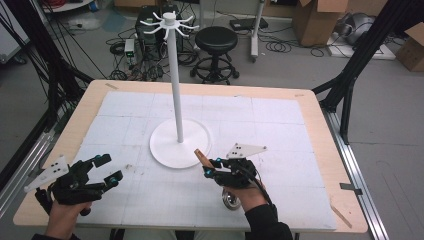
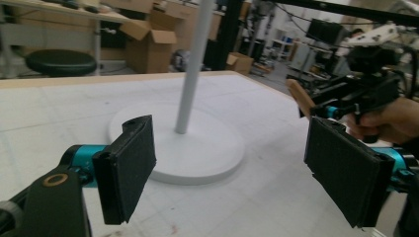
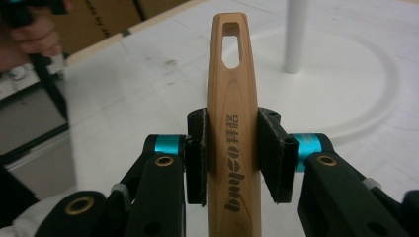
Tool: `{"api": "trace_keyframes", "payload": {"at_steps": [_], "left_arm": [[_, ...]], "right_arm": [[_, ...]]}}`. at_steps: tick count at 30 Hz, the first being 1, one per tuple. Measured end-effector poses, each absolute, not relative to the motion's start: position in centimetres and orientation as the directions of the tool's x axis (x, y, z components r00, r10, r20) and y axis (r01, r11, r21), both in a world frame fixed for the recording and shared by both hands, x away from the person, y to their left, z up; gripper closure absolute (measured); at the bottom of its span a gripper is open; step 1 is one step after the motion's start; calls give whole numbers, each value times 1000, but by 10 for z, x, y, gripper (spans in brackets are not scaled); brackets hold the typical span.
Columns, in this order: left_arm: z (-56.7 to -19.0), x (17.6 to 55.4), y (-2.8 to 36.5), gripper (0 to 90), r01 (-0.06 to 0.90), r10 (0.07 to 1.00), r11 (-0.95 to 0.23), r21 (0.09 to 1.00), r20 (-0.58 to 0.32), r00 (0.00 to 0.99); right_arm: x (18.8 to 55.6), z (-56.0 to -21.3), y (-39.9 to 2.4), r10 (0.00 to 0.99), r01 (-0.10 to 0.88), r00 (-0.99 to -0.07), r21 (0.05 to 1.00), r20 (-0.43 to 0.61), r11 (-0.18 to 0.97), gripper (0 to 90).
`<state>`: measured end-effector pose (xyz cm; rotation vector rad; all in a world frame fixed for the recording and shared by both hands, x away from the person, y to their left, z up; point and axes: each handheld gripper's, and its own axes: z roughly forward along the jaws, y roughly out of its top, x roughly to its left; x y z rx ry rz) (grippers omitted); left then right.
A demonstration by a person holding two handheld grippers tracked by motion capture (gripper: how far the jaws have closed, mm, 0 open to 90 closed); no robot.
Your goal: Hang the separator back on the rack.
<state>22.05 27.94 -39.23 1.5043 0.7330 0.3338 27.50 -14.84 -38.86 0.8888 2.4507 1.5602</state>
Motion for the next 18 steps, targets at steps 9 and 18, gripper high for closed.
{"api": "trace_keyframes", "payload": {"at_steps": [9,18], "left_arm": [[-379,221,263,215,254,504,95,962,-267,822],[-363,226,242,198,251,427,81,965,-261,866]], "right_arm": [[265,-385,-135,398,350,-890,891,221,288,670],[256,-380,-126,282,302,-931,924,233,234,670]]}}
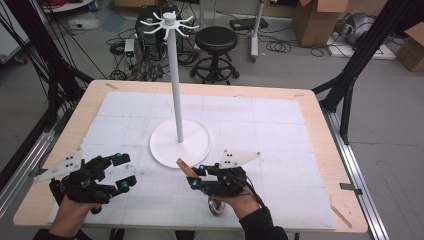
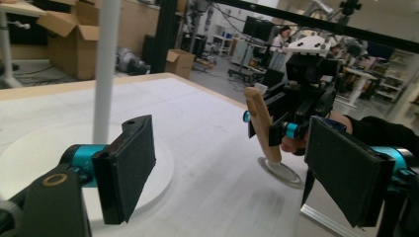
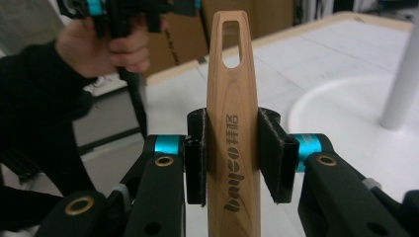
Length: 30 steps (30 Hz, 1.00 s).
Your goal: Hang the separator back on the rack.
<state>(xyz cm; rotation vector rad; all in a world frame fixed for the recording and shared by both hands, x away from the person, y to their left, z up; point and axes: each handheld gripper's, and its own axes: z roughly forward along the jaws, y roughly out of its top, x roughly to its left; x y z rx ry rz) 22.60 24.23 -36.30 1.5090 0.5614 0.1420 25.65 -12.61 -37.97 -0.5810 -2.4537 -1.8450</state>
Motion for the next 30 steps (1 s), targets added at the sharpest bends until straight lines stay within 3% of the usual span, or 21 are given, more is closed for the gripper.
{"api": "trace_keyframes", "payload": {"at_steps": [8,17,30], "left_arm": [[-334,229,204,204,210,306,53,976,-216,927],[-329,234,178,192,221,210,36,975,-224,952],[-324,239,161,336,249,70,55,967,-252,965]], "right_arm": [[247,-368,-122,197,263,-954,948,227,180,670],[240,-358,-117,136,213,-971,969,196,129,670],[234,-351,-113,83,182,-981,979,175,93,670]]}}
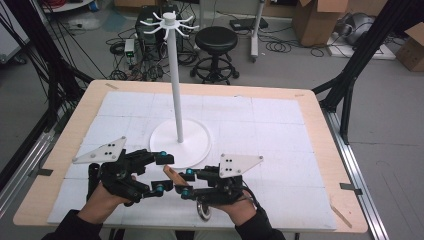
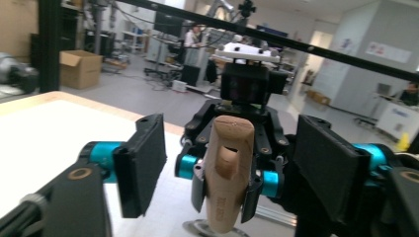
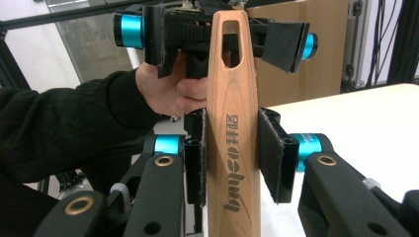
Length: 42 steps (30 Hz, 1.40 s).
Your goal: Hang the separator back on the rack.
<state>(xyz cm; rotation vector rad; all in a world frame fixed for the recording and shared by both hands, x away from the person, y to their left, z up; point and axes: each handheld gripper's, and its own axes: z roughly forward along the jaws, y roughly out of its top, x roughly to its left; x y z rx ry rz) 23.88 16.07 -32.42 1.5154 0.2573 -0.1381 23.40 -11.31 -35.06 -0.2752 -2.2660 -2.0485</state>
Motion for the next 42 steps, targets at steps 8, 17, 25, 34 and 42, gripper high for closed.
{"api": "trace_keyframes", "payload": {"at_steps": [8,17,25,34,42], "left_arm": [[-324,239,159,492,234,23,78,969,-237,971],[-325,240,158,643,219,19,79,973,-221,975],[-324,240,159,701,203,33,83,976,-206,978],[-315,239,154,706,255,97,46,966,-258,961],[-302,241,147,710,268,172,-8,963,-263,949]], "right_arm": [[234,-351,-112,53,203,-979,977,199,73,670],[234,-350,-113,40,208,-978,976,205,64,670],[234,-350,-113,35,216,-976,975,214,61,670],[238,-350,-115,30,259,-966,965,258,40,664],[240,-351,-120,73,292,-955,956,289,40,576]]}}
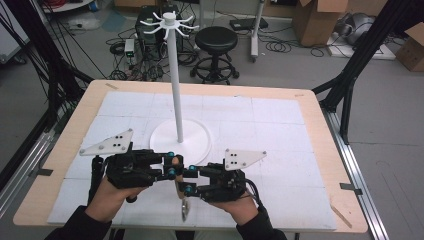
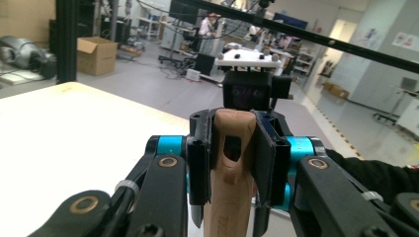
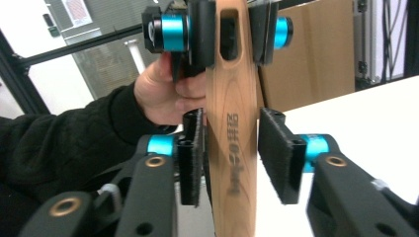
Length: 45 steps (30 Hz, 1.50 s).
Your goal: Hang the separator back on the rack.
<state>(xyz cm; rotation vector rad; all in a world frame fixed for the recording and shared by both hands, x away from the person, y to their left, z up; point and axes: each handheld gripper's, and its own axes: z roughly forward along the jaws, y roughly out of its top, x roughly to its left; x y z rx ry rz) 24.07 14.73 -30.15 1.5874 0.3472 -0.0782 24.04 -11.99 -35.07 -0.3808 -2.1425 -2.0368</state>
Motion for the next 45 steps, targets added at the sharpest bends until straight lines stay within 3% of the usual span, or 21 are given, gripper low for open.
{"api": "trace_keyframes", "payload": {"at_steps": [6,7,8,9,10,12,17,21,23,24,36,37,40,41,45], "left_arm": [[-286,240,150,711,246,247,-29,969,-231,941],[-282,240,152,710,240,273,-23,971,-224,935],[-282,240,152,710,240,273,-23,971,-224,935],[-279,239,153,710,232,299,-12,973,-218,929],[-279,239,153,710,232,299,-12,973,-218,929],[-277,239,155,710,223,323,-4,975,-210,923],[-272,236,155,710,192,402,15,981,-181,897],[-270,233,153,711,181,428,19,983,-172,887],[-269,231,150,711,175,439,14,984,-163,884],[-269,229,147,711,167,444,14,986,-156,882],[-273,224,132,710,158,459,25,987,-152,875],[-273,224,131,711,157,456,35,987,-155,876],[-274,224,130,710,156,451,38,987,-156,878],[-275,224,130,711,158,455,41,987,-159,876],[-276,224,130,710,161,460,49,986,-166,873]], "right_arm": [[241,-352,-122,125,299,-949,952,291,58,435],[241,-352,-121,156,283,-950,956,269,74,356],[241,-352,-121,156,283,-950,956,269,74,356],[239,-353,-120,209,261,-948,962,241,74,271],[239,-353,-120,209,261,-948,962,241,74,271],[237,-354,-119,275,231,-940,969,200,86,163],[232,-358,-113,381,230,-909,965,168,124,166],[230,-359,-108,384,225,-910,964,155,144,168],[229,-360,-103,367,225,-917,963,158,148,188],[228,-361,-100,358,225,-919,965,164,135,268],[222,-358,-101,397,175,-911,978,116,117,517],[221,-359,-101,394,183,-911,976,122,122,582],[221,-358,-102,398,175,-910,977,114,120,621],[220,-358,-103,405,166,-908,979,104,120,689],[218,-357,-104,428,161,-899,979,94,122,697]]}}
